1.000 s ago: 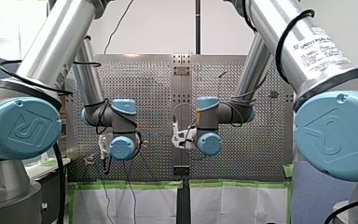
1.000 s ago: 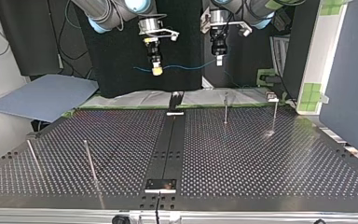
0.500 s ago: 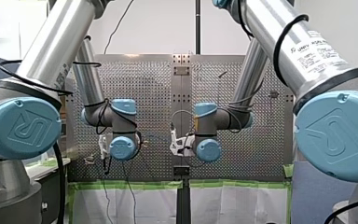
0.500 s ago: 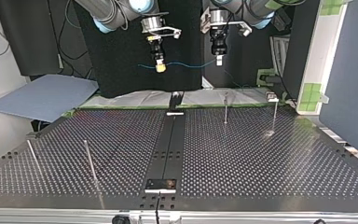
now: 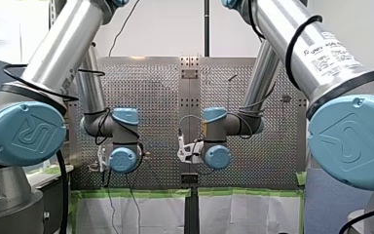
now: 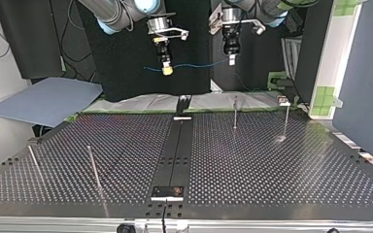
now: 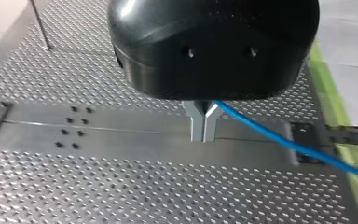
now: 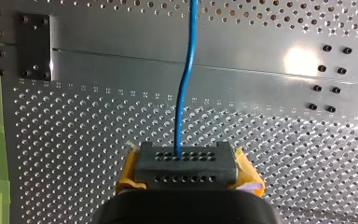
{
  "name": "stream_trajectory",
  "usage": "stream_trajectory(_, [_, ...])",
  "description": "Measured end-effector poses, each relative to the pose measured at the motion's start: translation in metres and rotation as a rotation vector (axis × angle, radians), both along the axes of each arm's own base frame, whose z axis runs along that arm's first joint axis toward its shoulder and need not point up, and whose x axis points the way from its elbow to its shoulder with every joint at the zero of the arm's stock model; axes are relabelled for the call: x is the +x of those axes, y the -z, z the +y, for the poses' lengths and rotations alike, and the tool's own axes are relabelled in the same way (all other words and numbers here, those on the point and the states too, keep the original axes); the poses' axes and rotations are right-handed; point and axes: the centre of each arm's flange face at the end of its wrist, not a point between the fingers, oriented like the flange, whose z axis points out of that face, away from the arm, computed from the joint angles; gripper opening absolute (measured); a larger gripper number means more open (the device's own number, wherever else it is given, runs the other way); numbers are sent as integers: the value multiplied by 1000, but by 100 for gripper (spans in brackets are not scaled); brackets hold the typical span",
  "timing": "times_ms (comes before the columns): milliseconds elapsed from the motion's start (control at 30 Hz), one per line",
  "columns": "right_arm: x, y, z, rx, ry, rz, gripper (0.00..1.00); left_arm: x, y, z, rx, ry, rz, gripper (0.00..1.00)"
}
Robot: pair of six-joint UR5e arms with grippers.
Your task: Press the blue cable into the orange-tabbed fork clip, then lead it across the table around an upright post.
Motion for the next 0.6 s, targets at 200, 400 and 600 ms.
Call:
stream_trajectory(200, [0,0,0,0,0,0,0,-9,18,6,10,-3,18,0])
stream_trajectory(400, [0,0,0,0,0,0,0,-12,35,8,19,-3,35,0])
stream_trajectory(600, [0,0,0,0,0,0,0,-14,43,10,29,-3,52,0])
